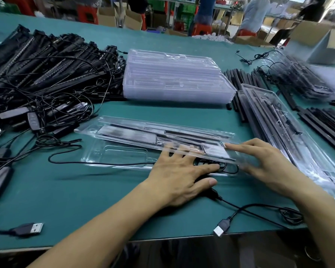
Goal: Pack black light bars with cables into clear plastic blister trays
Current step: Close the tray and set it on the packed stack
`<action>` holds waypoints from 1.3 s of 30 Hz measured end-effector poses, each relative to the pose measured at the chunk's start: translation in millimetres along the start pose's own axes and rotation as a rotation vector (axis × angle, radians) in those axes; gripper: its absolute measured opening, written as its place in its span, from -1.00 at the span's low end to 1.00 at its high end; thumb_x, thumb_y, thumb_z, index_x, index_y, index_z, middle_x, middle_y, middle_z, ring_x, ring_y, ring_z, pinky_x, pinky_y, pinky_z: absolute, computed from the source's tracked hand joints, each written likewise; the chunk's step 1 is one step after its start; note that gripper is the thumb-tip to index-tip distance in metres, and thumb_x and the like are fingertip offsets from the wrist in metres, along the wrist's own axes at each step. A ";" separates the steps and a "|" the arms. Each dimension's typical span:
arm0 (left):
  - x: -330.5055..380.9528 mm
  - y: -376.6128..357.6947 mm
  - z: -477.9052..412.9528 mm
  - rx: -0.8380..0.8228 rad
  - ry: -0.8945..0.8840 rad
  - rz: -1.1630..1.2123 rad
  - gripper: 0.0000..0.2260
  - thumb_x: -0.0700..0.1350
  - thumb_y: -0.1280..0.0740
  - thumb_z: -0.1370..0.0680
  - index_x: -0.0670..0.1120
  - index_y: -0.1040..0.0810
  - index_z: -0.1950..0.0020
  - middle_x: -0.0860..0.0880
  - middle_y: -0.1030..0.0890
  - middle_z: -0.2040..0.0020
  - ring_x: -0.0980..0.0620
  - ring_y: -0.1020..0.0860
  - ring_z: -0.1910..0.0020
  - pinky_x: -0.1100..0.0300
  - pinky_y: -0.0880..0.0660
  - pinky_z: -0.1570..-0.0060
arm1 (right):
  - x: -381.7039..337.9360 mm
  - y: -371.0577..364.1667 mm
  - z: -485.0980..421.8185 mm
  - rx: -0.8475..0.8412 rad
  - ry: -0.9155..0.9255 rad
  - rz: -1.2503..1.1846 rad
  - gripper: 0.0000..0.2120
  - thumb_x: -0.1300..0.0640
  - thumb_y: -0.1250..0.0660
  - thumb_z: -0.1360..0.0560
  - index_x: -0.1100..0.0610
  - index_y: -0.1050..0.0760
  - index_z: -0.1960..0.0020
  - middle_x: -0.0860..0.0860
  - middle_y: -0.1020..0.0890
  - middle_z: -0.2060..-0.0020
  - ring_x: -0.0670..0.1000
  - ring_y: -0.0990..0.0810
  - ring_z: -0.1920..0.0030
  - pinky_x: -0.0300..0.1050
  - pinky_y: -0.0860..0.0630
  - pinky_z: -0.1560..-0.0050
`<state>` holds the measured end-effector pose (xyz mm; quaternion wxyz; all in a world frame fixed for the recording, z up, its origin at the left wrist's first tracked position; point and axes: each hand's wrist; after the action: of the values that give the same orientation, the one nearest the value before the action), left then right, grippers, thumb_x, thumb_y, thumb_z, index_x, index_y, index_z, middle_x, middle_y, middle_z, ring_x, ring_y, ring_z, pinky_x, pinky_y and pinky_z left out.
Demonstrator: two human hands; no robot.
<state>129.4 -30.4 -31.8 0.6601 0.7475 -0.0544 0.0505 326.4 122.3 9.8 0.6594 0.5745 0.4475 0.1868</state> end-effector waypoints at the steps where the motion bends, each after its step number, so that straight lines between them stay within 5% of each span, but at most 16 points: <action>1: -0.3 -0.3 -0.1 -0.003 0.002 0.001 -0.44 0.40 0.25 -0.52 0.39 -0.12 -0.49 0.04 -0.35 -0.48 -0.07 -0.22 -0.48 -0.18 0.05 -0.44 | -0.7 -0.3 0.0 0.004 -0.003 0.004 -0.37 0.22 -0.48 -0.45 -0.36 -0.38 -0.29 -0.19 -0.47 -0.03 -0.03 -0.47 -0.12 -0.06 -0.40 -0.26; 10: 1.0 -0.1 0.0 -0.012 0.013 -0.019 -0.43 0.39 0.27 -0.51 0.40 -0.12 -0.49 0.01 -0.38 -0.44 -0.09 -0.24 -0.44 -0.16 -0.01 -0.42 | -7.0 -6.8 -4.7 0.001 -0.089 -0.035 -0.47 0.02 -0.53 -0.39 -0.25 -0.48 -0.30 -0.07 -0.47 -0.04 0.02 -0.44 -0.16 0.03 -0.39 -0.30; 19: 2.3 0.8 2.2 -0.029 -0.032 -0.054 -0.41 0.35 0.28 -0.52 0.31 -0.04 -0.54 0.03 -0.31 -0.52 -0.04 -0.26 -0.49 -0.16 0.07 -0.49 | -6.1 -9.7 -10.2 -0.034 -0.222 -0.013 -0.41 -0.11 -0.55 -0.33 -0.42 -0.38 -0.25 -0.03 -0.35 -0.02 0.07 -0.36 -0.15 -0.04 -0.32 -0.30; 27: 8.4 4.1 -4.5 -0.034 -0.082 -0.036 -0.41 0.30 0.19 -0.57 0.16 -0.23 -0.54 0.08 -0.19 -0.59 0.00 -0.09 -0.58 -0.11 0.10 -0.50 | -6.2 -32.0 -4.2 0.102 -0.182 0.115 -0.54 -0.04 -0.43 -0.49 -0.16 -0.47 -0.37 0.01 -0.42 -0.17 0.10 -0.38 -0.23 -0.07 -0.25 -0.32; 32: 13.0 12.3 -25.5 -0.017 -0.161 0.075 -0.52 0.23 0.02 -0.66 0.00 -0.57 -0.23 0.06 -0.48 -0.39 -0.02 -0.42 -0.36 0.06 -0.36 -0.25 | -2.1 -17.1 -9.1 -0.030 -0.118 0.158 -0.55 0.14 -0.28 -0.57 -0.08 -0.41 -0.44 -0.01 -0.49 -0.16 0.06 -0.47 -0.23 -0.10 -0.34 -0.27; 39: 1.7 4.7 -23.2 0.021 -0.191 0.057 -0.39 0.24 0.21 -0.57 0.04 -0.54 -0.24 0.09 -0.56 -0.31 0.03 -0.50 -0.28 0.05 -0.49 -0.14 | -9.5 -27.6 -8.6 0.127 -0.158 0.002 -0.60 0.28 -0.35 -0.52 -0.02 -0.56 -0.30 0.02 -0.47 0.01 0.07 -0.49 -0.08 -0.05 -0.40 -0.25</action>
<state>130.3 -8.0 -24.1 0.6421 0.7541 -0.1381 -0.0017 307.1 112.7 -11.6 0.6548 0.6284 0.4044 0.1131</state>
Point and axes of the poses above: each hand's wrist, its own z-axis away from the middle knuckle, its own y-axis out of the back of the hand, x = y × z
